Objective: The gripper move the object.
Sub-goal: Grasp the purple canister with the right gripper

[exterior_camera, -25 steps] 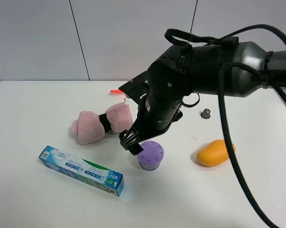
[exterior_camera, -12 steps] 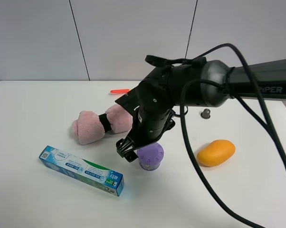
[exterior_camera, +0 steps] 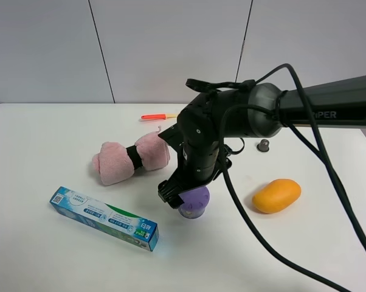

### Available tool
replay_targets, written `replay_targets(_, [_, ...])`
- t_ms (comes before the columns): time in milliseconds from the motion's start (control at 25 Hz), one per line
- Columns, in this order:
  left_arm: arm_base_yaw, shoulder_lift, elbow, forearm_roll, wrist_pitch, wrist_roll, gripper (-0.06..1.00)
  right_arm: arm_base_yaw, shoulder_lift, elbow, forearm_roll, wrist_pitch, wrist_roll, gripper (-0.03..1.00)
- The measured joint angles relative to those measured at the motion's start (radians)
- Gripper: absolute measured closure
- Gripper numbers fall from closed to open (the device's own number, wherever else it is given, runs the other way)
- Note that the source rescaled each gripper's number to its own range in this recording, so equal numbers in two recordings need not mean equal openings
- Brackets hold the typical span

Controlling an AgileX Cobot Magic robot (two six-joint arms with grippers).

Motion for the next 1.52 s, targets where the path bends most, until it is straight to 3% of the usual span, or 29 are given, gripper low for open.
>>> replay_targets(920, [0.0,0.0,0.0,0.0,0.0,0.0,-0.06,-0.003,0.102,0.0,0.036,-0.038,0.007,0.04])
replay_targets(1000, [0.0,0.0,0.0,0.0,0.0,0.0,-0.06,-0.003,0.107,0.0,0.036,-0.038,0.007,0.15])
replay_targets(1080, [0.0,0.0,0.0,0.0,0.0,0.0,-0.06,-0.003,0.108,0.0,0.036,-0.037,0.007,0.33])
replay_targets(1160, [0.0,0.0,0.0,0.0,0.0,0.0,-0.06,-0.003,0.108,0.0,0.036,-0.036,0.007,0.59])
replay_targets(1240, [0.0,0.0,0.0,0.0,0.0,0.0,-0.06,-0.003,0.109,0.0,0.034,-0.036,0.007,0.97])
replay_targets(1520, [0.0,0.0,0.0,0.0,0.0,0.0,-0.06,-0.003,0.105,0.0,0.024,-0.027,0.008,0.96])
